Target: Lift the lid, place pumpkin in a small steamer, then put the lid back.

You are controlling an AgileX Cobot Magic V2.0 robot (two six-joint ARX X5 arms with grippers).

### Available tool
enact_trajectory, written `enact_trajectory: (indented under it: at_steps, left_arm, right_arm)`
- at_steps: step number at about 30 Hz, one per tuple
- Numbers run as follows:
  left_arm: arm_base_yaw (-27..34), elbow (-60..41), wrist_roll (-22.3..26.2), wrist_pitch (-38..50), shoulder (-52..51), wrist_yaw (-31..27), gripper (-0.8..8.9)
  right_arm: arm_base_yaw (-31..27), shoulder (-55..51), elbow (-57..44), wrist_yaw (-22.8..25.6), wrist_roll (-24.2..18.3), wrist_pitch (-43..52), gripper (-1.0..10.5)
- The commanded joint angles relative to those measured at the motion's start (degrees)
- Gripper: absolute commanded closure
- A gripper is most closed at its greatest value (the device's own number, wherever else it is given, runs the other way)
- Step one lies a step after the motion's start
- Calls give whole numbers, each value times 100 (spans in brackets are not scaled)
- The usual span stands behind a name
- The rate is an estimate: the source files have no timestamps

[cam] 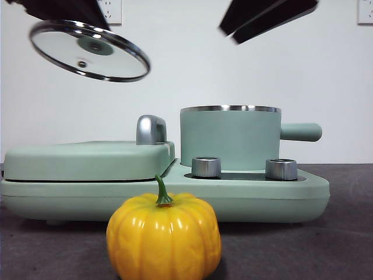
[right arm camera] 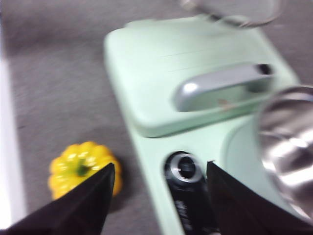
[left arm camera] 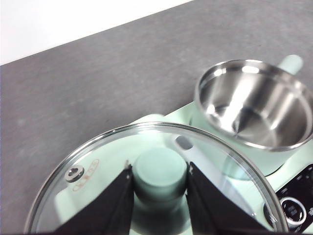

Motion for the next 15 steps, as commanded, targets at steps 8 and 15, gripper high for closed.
enact_trajectory:
  at_steps: [8,15]
  left_arm:
    - [319,90,-24,254,-525,-4,798]
    - [385,90,-20,267,-525,-4,798]
  right_arm:
    - [870,1248,94,-260,-140,70,542]
    - [1093,1899,94,-258,-181,74,511]
